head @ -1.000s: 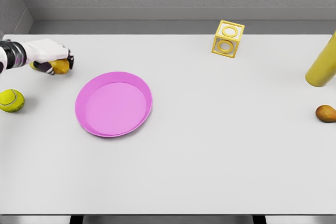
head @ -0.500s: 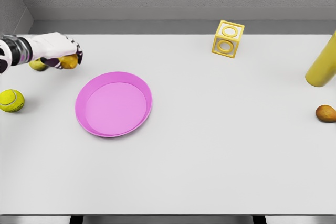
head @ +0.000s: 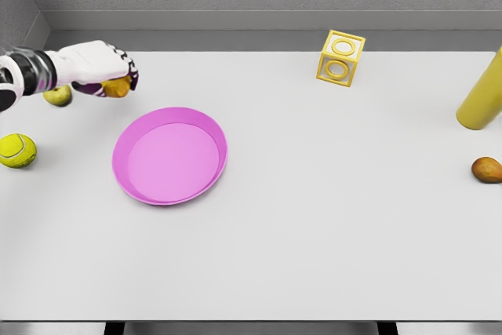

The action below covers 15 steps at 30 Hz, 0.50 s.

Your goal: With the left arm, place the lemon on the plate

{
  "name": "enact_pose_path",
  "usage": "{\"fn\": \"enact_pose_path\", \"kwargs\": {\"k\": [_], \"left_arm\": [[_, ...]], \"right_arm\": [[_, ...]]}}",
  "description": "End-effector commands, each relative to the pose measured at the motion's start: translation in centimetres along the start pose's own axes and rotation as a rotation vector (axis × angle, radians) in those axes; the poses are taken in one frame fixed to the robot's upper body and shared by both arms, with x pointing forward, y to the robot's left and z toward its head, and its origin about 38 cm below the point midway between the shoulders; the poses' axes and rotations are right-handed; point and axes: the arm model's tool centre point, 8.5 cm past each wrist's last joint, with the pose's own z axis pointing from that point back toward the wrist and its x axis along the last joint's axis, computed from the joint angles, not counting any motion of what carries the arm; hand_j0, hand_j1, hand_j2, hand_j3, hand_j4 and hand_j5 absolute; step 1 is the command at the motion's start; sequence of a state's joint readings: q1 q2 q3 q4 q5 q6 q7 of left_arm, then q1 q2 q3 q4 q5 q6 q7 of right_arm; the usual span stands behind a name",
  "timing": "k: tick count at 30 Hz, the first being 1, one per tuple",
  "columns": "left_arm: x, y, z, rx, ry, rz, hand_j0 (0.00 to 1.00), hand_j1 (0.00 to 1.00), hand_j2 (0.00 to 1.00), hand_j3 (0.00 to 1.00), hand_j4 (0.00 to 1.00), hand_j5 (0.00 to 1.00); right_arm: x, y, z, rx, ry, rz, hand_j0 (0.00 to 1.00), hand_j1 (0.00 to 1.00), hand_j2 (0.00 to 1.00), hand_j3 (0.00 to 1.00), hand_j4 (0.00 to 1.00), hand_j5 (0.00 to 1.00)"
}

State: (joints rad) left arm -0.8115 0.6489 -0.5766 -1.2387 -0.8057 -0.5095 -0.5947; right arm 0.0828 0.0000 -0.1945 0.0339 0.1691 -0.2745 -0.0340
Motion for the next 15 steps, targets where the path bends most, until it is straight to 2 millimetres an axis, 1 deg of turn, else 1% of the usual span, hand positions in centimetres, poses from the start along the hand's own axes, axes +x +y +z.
{"fn": "enact_pose_path", "kwargs": {"k": [1, 5, 6, 8, 9, 15], "left_arm": [[0.3, 0.6, 0.2, 0.018, -0.005, -0.012, 0.52, 0.52, 0.52, 0.52, 0.52, 0.52], [1.1, 1.1, 0.2, 0.032, -0.037, -0.04, 0.52, 0.52, 0.52, 0.52, 0.52, 0.52], [1.5, 0.9, 0.1, 0.031, -0.044, -0.042, 0.52, 0.52, 0.52, 0.52, 0.52, 0.52], [1.8, 1.1, 0.2, 0.037, -0.051, -0.051, 0.52, 0.52, 0.52, 0.52, 0.52, 0.52], [2.4, 1.0, 0.2, 0.041, -0.063, -0.058, 0.52, 0.52, 0.52, 0.52, 0.52, 0.52], [3.6, 1.1, 0.7, 0.072, -0.081, -0.068, 0.52, 0.52, 0.52, 0.52, 0.52, 0.52]], "right_arm": [[0.1, 0.0, 0.0, 0.0, -0.002, -0.001, 1.0, 1.0, 1.0, 1.0, 1.0, 1.0], [0.1, 0.0, 0.0, 0.0, -0.002, -0.001, 1.0, 1.0, 1.0, 1.0, 1.0, 1.0], [0.1, 0.0, 0.0, 0.0, -0.002, -0.001, 1.0, 1.0, 1.0, 1.0, 1.0, 1.0], [0.1, 0.0, 0.0, 0.0, -0.002, -0.001, 1.0, 1.0, 1.0, 1.0, 1.0, 1.0], [0.1, 0.0, 0.0, 0.0, -0.002, -0.001, 1.0, 1.0, 1.0, 1.0, 1.0, 1.0], [0.1, 0.0, 0.0, 0.0, -0.002, -0.001, 1.0, 1.0, 1.0, 1.0, 1.0, 1.0]]}}
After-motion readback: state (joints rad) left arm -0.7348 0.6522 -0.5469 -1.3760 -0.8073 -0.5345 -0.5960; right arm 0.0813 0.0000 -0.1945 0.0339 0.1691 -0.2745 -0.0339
